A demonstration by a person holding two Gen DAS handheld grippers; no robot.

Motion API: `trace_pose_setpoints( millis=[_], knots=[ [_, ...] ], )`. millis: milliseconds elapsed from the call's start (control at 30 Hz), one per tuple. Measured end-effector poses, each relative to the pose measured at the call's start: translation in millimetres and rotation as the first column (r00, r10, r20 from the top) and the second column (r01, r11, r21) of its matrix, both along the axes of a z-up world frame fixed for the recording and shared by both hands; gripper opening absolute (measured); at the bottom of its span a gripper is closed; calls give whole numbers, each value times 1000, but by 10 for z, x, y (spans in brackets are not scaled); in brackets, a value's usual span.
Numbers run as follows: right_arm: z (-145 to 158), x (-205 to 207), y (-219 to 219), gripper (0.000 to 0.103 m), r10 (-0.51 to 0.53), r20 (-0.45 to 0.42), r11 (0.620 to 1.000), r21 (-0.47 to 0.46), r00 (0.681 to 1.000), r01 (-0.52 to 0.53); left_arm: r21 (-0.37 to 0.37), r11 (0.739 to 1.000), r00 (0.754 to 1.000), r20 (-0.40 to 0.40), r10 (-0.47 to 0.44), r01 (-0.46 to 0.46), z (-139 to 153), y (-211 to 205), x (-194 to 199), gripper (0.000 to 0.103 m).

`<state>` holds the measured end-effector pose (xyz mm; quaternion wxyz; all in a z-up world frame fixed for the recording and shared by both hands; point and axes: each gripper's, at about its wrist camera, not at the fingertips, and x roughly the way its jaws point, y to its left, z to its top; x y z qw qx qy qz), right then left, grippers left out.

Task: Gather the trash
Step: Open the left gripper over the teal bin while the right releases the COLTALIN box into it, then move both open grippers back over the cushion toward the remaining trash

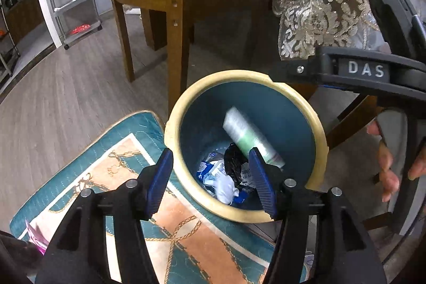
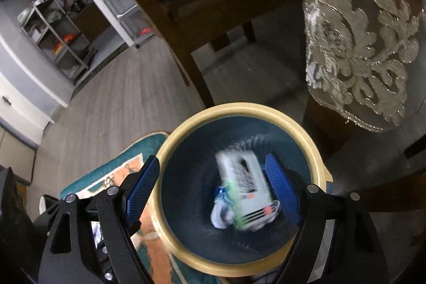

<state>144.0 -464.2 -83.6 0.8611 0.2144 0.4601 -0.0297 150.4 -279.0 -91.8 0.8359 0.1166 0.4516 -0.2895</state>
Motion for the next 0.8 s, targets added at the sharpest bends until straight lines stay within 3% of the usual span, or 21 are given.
trace_pose_setpoints(
  millis=[233, 467, 633, 800],
  knots=[
    [268, -43, 192, 84, 32, 36, 998, -47, 999, -30, 4, 1000, 998, 59, 29, -29, 291, 269, -175, 62],
    [649, -177, 595, 88, 114, 100, 989, -106, 988, -103, -22, 991, 984, 112, 136, -135, 790, 1056, -468, 69],
    [836, -298, 960, 91, 178, 134, 979, -127, 975, -161, -23, 972, 956, 178, 234, -234, 1083, 1743, -738, 75],
    [941, -375, 1411, 92, 245, 147, 966, -125, 958, -228, -33, 942, 922, 199, 333, -333, 1166, 2329, -954, 79]
  ],
)
